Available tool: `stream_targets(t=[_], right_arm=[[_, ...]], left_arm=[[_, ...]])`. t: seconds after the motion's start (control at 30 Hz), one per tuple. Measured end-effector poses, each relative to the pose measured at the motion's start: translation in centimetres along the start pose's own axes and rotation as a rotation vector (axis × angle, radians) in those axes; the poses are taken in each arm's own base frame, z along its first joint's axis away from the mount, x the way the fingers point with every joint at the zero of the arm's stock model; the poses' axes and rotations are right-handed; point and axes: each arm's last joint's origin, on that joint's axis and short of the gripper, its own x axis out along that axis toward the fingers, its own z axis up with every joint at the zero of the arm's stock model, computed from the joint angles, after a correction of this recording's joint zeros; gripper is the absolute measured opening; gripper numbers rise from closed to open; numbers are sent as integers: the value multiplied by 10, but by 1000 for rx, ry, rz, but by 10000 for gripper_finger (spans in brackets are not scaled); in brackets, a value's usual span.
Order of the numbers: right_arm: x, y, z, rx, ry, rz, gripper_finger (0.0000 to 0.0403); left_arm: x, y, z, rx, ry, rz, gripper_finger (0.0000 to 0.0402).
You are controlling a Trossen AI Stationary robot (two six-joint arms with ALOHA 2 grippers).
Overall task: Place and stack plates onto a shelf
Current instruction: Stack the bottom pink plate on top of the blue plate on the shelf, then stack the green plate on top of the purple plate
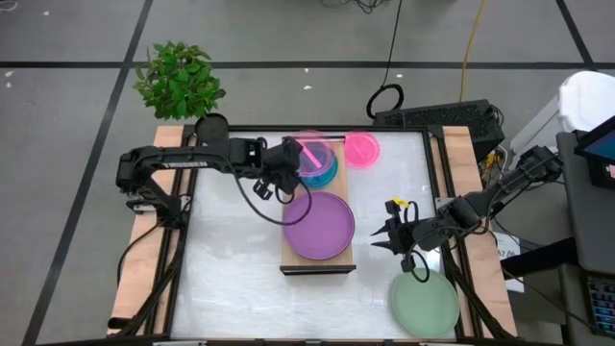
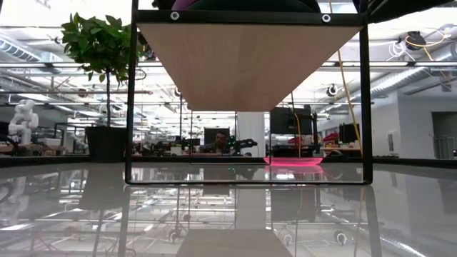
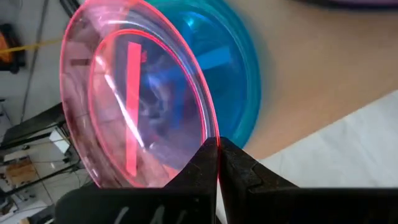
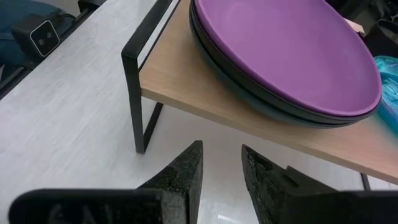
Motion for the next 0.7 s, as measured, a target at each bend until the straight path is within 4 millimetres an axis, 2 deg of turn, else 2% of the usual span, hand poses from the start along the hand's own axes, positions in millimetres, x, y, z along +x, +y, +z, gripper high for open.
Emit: stream_targets(t=[0.17, 0.5, 0.7], right_arm=[[0, 0, 0, -5, 0, 1, 93], [0, 0, 0, -8, 1, 2, 93], [0, 0, 0, -6, 1, 3, 93]], left_arm=[[4, 1, 1, 29, 5, 1, 19], [5, 1, 4, -21, 1, 28, 110], [4, 0, 7, -107, -6, 27, 126]])
